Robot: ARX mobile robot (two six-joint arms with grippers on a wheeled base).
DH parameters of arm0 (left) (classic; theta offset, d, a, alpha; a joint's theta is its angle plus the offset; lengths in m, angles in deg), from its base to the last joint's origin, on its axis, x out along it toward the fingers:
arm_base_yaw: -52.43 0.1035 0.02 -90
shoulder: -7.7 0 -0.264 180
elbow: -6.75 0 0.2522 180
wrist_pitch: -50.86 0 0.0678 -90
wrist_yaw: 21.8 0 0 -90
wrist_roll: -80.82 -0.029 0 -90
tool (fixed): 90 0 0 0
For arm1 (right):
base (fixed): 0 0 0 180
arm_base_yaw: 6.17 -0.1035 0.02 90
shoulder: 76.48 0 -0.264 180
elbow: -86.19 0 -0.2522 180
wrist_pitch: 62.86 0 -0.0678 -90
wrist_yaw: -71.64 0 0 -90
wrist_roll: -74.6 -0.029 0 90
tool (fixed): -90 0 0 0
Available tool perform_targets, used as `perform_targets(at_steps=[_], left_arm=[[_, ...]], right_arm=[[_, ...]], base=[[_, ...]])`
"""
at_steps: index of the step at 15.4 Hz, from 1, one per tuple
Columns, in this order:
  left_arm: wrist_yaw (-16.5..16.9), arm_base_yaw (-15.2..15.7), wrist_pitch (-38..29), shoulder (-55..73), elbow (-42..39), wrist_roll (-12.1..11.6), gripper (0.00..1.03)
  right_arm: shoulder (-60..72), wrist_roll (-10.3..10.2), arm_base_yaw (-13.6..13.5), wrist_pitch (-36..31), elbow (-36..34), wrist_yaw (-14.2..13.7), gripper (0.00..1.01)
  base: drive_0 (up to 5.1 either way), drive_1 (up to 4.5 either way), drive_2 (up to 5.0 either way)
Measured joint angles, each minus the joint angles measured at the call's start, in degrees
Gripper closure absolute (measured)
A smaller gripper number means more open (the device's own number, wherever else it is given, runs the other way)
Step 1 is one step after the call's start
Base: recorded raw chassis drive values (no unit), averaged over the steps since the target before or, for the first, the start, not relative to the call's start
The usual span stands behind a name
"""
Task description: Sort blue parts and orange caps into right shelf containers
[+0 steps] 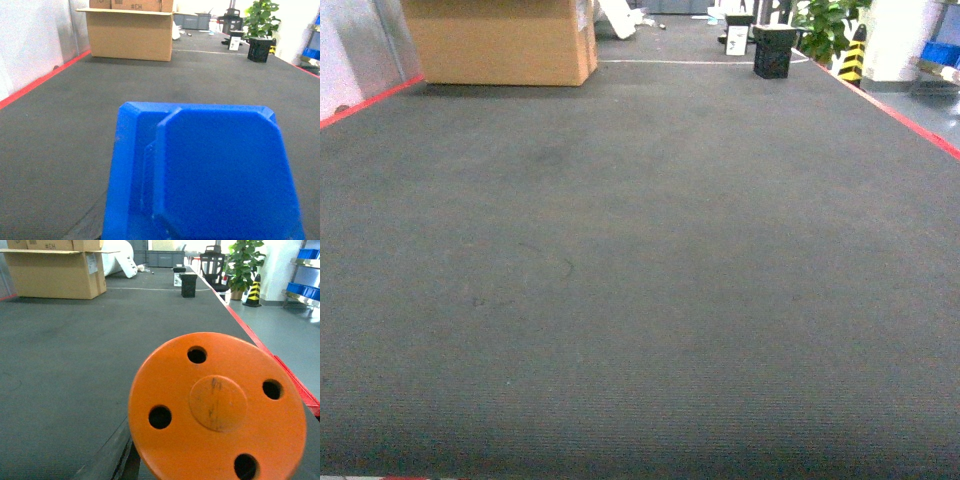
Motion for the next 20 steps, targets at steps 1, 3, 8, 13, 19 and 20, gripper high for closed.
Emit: perform_targets(at_steps=[1,3,8,13,19,20], left_arm=[[0.0,0.0,0.37,0.0,0.0,0.0,0.6],[0.02,0.0,0.37,0.0,0.0,0.0,0.6],[0.0,0.0,0.37,0.0,0.0,0.0,0.6],[-0.02,0.11,0.37,0.0,0.0,0.0,0.6],[0.0,0.09,0.37,0.0,0.0,0.0,0.6],[0.0,0.09,0.37,0.0,0.0,0.0,0.6]], right_arm=[[0.0,0.0,0.0,-0.07,0.0,0.0,0.57],[0.0,0.02,0.0,-0.04,0.0,0.02,0.57],[0.0,0.0,-0.02,-0.02,0.0,0.04,0.57],[0.0,0.0,0.0,-0.04,0.0,0.02,0.57],[0.0,0.0,0.0,-0.04,0.0,0.02,0.57],[0.0,0.0,0.0,-0.04,0.0,0.02,0.57]], base=[[0.0,0.0,0.0],[0.0,0.0,0.0],[-0.4,-0.43,-0.4],[-1.7,-1.66,-1.7],[-1.6,-1.56,-1.6],[-1.5,-1.49,-1.5]])
